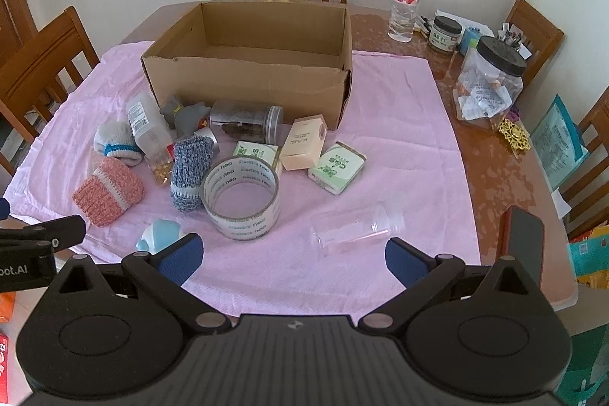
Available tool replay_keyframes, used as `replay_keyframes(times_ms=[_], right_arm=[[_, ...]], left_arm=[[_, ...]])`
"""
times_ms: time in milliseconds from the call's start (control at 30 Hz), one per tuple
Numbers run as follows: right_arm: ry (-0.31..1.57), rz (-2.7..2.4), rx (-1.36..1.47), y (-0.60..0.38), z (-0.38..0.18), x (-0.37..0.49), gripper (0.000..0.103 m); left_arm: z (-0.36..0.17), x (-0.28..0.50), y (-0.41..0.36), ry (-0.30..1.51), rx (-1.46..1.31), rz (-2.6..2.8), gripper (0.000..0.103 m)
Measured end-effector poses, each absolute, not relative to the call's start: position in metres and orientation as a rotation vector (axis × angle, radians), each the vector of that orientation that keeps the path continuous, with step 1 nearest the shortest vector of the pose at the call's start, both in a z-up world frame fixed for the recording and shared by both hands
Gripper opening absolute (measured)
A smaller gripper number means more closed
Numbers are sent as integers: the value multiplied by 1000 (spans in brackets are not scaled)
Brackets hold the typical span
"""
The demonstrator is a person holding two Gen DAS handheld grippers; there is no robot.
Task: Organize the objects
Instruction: 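Move both tools toward the blue-white toy and the clear plastic jar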
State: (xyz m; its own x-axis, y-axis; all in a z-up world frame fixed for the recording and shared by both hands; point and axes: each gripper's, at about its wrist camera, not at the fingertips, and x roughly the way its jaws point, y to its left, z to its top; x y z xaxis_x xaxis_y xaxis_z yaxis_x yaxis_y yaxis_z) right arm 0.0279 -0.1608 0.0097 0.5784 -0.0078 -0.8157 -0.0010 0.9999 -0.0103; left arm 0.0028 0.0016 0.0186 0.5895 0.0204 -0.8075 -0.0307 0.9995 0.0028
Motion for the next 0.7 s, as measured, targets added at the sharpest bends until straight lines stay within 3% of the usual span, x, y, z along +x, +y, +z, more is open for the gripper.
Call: replay_keyframes(times_ms=[700], right_arm=[[957,-42,-23,-147,6,34,103]], left_arm=[[6,19,19,941,16,-79,102]])
